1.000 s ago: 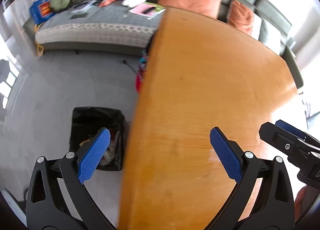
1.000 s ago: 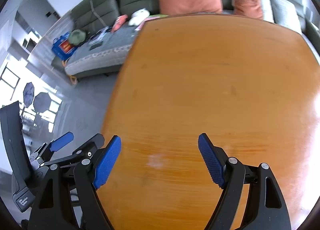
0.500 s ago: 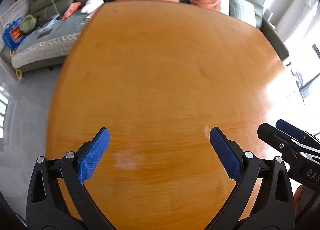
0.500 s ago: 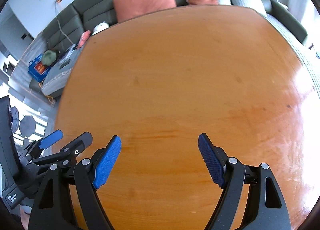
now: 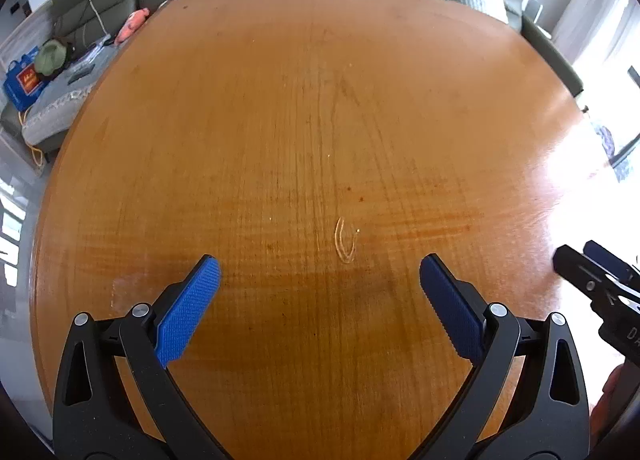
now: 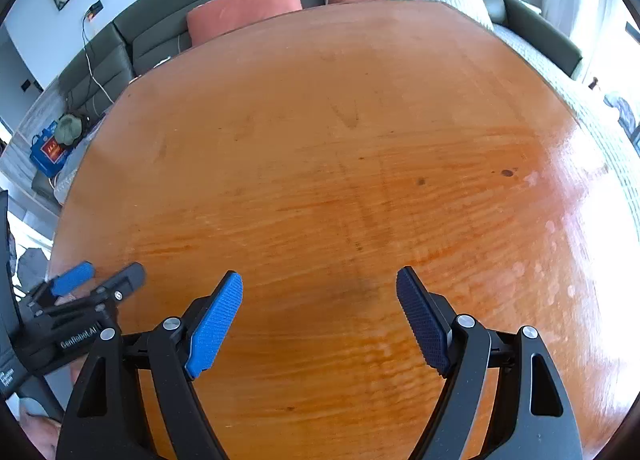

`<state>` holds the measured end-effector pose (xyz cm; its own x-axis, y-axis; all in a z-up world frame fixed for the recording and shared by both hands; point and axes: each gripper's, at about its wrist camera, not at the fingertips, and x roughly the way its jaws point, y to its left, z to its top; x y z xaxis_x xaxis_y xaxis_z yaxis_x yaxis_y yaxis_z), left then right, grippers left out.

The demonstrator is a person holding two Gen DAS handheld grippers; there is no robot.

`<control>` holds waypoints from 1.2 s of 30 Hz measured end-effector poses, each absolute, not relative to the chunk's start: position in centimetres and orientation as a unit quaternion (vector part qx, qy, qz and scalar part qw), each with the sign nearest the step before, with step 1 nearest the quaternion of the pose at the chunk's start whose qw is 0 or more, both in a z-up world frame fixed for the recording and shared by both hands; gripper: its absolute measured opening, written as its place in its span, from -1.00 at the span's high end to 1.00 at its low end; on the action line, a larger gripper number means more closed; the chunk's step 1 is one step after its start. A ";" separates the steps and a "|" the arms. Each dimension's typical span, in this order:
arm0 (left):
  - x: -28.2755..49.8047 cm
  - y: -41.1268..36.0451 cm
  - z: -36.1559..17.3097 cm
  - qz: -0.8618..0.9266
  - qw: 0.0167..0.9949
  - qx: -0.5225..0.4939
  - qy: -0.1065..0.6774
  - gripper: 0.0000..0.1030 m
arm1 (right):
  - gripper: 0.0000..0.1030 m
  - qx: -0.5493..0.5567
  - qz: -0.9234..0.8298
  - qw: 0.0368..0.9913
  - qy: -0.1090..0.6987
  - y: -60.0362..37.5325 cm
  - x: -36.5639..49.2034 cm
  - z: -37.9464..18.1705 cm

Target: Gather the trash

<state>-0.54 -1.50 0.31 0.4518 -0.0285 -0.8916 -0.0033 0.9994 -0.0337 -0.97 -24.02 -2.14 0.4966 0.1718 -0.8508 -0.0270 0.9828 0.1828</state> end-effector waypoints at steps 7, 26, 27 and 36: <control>-0.8 -2.1 0.0 0.013 0.865 -0.004 0.501 -0.88 | -0.58 0.053 0.074 0.874 0.477 -24.3 -0.5 -2.7; -2.4 -2.8 -0.4 0.037 0.888 -0.013 0.457 -0.88 | -0.94 -0.010 0.054 0.893 0.447 -22.6 0.2 -3.7; -2.4 -2.8 -0.4 0.037 0.888 -0.013 0.457 -0.88 | -0.94 -0.009 0.052 0.893 0.447 -22.6 0.2 -3.7; -2.5 -2.9 -0.4 0.036 0.888 -0.013 0.457 -0.88 | -0.95 -0.006 0.043 0.894 0.445 -22.4 -0.1 -3.8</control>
<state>-2.54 -2.85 -0.42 0.5789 0.0526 -0.8137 -0.0769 0.9970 0.0097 -0.12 -22.40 -3.76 0.6000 0.0707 -0.7969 -0.0817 0.9963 0.0269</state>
